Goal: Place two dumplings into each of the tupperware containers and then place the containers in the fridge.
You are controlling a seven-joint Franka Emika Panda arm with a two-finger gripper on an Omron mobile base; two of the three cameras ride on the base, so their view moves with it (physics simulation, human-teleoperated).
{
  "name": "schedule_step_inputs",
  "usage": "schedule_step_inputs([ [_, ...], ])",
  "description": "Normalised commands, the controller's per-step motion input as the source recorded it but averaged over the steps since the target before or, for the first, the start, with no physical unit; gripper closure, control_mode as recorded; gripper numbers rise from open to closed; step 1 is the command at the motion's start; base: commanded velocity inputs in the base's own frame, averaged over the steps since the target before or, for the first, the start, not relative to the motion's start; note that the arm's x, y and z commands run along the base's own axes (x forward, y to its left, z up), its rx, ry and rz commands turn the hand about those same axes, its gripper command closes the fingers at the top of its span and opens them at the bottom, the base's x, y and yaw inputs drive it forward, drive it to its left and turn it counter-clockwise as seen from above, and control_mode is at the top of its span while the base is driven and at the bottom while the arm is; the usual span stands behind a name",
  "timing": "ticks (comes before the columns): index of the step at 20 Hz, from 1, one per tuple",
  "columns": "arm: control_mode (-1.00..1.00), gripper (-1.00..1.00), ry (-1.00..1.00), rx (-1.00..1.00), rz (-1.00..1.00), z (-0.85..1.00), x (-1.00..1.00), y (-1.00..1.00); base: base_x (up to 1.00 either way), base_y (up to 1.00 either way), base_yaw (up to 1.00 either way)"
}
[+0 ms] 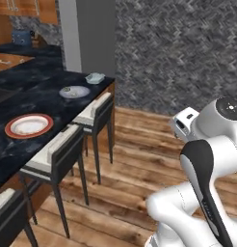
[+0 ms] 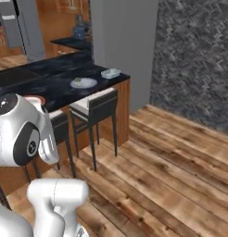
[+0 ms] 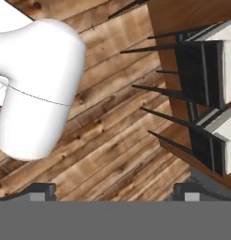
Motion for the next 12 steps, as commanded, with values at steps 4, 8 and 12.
schedule_step_inputs([
  [4, 1.00, -1.00, 0.00, 0.00, 0.00, 0.00, 0.00, 0.00, 1.00, -0.84, 0.35],
  [8, 1.00, -1.00, 0.00, 0.00, 0.00, 0.00, 0.00, 0.00, 1.00, -0.90, 0.34],
  [12, 1.00, -1.00, 0.00, 0.00, 0.00, 0.00, 0.00, 0.00, 1.00, -0.88, 0.34],
])
